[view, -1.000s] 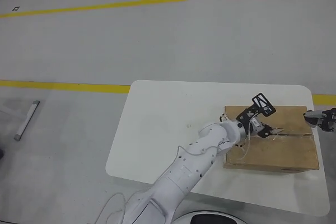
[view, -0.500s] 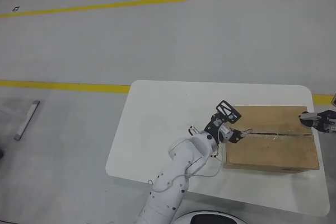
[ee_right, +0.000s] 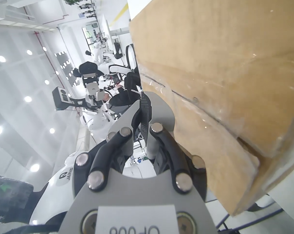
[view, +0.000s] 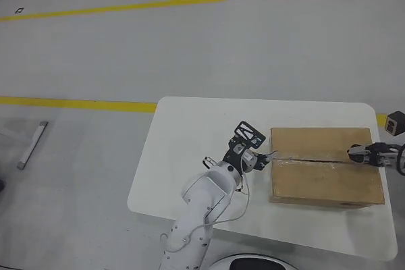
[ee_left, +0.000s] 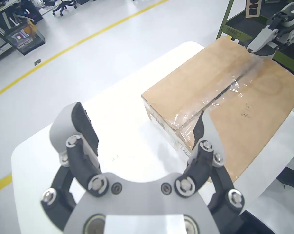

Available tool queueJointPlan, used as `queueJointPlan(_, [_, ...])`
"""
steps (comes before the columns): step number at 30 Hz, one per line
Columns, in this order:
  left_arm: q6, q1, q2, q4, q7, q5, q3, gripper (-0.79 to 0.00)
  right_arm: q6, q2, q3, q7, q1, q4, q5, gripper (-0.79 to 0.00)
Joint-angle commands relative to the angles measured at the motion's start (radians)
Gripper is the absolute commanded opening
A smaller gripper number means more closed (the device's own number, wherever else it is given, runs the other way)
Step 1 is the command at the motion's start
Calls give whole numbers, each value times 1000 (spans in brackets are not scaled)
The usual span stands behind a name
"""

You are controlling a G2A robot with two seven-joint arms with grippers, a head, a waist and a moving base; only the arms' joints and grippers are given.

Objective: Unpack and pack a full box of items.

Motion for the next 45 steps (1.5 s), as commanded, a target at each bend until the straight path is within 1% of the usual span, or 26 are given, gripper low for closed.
queueJointPlan(1, [0,0,0,1,0,0,0,0,2,-2,-16,-14,9,4,-30,-785])
queueJointPlan(3, [0,0,0,1,0,0,0,0,4,-5,-30,-19,16,13,-36,-785])
queueJointPlan(10, [0,0,0,1,0,0,0,0,20,-7,-62,-59,40,29,-135,-785])
queueJointPlan(16, [0,0,0,1,0,0,0,0,26,-8,-66,-64,52,22,-162,-785])
queueJointPlan(21, [0,0,0,1,0,0,0,0,-5,-2,-8,-37,46,-2,-105,-785])
queueJointPlan(26, [0,0,0,1,0,0,0,0,-11,3,34,-29,3,-76,-76,-785])
queueJointPlan(29, [0,0,0,1,0,0,0,0,-4,0,9,-55,-18,-117,-110,-785])
queueJointPlan(31, [0,0,0,1,0,0,0,0,1,-4,-10,-61,-21,-124,-107,-785])
queueJointPlan(35, [0,0,0,1,0,0,0,0,25,-9,-60,-111,-10,-119,-207,-785])
queueJointPlan(40, [0,0,0,1,0,0,0,0,55,-17,-95,-126,17,-83,-226,-785])
queueJointPlan(45, [0,0,0,1,0,0,0,0,52,-17,-85,-99,32,-52,-201,-785])
